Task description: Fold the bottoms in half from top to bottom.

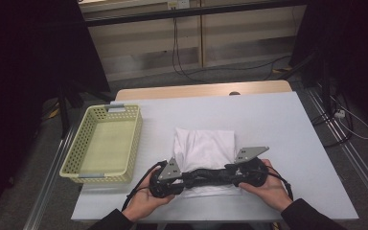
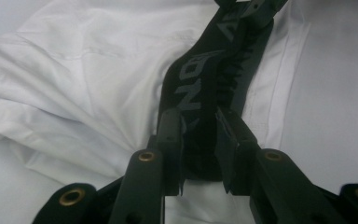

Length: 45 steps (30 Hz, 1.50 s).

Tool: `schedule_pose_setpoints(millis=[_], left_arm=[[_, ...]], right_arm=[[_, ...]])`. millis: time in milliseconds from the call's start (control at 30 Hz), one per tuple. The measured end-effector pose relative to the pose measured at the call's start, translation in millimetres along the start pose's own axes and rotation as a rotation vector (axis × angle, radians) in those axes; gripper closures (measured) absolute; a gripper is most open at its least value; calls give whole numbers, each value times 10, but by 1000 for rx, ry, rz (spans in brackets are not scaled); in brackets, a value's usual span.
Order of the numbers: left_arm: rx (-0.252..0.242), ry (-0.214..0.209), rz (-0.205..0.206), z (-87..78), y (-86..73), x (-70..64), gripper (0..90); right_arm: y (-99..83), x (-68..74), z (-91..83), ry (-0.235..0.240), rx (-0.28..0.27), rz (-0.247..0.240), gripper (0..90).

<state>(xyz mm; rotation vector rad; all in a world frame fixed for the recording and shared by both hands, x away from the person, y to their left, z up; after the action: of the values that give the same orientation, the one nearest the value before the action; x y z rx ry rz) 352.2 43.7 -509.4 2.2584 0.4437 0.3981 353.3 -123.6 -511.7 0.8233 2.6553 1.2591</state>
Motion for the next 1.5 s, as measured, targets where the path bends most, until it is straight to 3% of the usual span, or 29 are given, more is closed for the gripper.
schedule_pose_setpoints(millis=[67, 200, 400, 467, 600, 633, 833, 867, 1000, 1267, 1500], left_arm=[[17, -5, 4, 10, -28, -2, 728], [22, -1, 12, 6, -43, 0, 722], [-4, 19, -2, 10, -8, 17, 627], [-6, 24, -3, 12, 0, 18, 586], [3, 50, 7, 11, -12, 55, 620], [0, 55, -8, 1, -9, 76, 636], [-6, 43, -14, -5, 0, 69, 748], [1, 40, -17, -18, 2, 59, 791], [13, 36, -23, -60, 17, 52, 883], [21, -1, -32, -148, 41, -89, 895], [35, -39, -4, -229, 11, -262, 893]], right_arm=[[-41, 24, 39, 1, 32, -26, 598], [-67, 42, 61, -5, 46, -55, 571], [-89, 44, 80, -59, 68, -146, 615], [-83, 35, 84, -72, 68, -145, 649], [-70, 18, 65, -85, 67, -138, 803], [-66, 14, 51, -83, 63, -133, 826], [-59, 8, 33, -81, 57, -105, 857], [-50, -6, 3, -61, 44, -80, 865], [-32, -5, -50, -46, 25, -58, 868], [-37, 100, -139, -20, 22, -63, 868], [-131, 222, -206, 2, 36, -70, 868]])
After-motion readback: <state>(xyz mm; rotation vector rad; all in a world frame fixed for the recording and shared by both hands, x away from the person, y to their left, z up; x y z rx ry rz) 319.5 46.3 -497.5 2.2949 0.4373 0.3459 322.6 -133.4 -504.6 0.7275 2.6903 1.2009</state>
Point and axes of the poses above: each handheld gripper's, and its own axes: z roughly forward along the jaws, y roughly out of its top, x roughly to its left, the point moved 9 cm from there along z, roughly forward along the jaws, and after that the axes turned 8 degrees about y, right-handed, at the moved point
